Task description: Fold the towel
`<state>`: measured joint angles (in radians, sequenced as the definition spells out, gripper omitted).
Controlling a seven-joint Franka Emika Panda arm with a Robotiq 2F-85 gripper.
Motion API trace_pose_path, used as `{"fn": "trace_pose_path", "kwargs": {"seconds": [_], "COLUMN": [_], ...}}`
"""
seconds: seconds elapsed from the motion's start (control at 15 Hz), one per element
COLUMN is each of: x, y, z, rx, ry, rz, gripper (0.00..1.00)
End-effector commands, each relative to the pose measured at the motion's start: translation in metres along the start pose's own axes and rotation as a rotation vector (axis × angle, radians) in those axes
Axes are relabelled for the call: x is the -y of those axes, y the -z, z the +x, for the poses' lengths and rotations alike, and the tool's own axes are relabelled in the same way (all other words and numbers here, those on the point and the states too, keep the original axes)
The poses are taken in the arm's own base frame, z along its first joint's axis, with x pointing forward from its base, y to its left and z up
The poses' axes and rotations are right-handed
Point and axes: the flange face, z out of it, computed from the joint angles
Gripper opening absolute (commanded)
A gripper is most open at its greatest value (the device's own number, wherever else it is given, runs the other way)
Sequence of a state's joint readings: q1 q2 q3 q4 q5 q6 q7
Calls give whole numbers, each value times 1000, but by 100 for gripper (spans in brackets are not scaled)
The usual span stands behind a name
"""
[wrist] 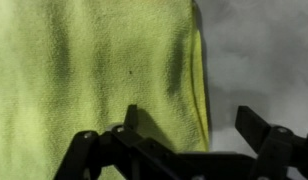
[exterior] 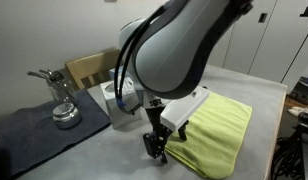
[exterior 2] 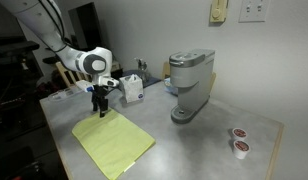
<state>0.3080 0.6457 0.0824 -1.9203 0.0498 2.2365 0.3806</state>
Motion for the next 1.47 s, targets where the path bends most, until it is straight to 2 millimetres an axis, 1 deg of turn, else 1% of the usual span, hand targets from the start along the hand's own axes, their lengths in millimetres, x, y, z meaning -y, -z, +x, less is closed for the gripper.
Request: {"fn": "trace_pose_path", "kwargs": {"seconds": [0.0, 0.33, 0.53, 0.93, 1.07, 1.13, 1.4], "x": [5, 25, 26, 21, 19, 25, 23], "y": [11, 26, 28, 15, 12, 16, 11], "z": [-19, -32, -34, -33, -32, -30, -29], "rx": [-37, -71, -67, -35, -31, -32, -34], "ry": [-73, -107, -96, 71, 89, 54, 56], "rz": [-137, -233, -245, -230, -207, -230, -230], "gripper": [100, 100, 100, 100, 100, 100, 100]}}
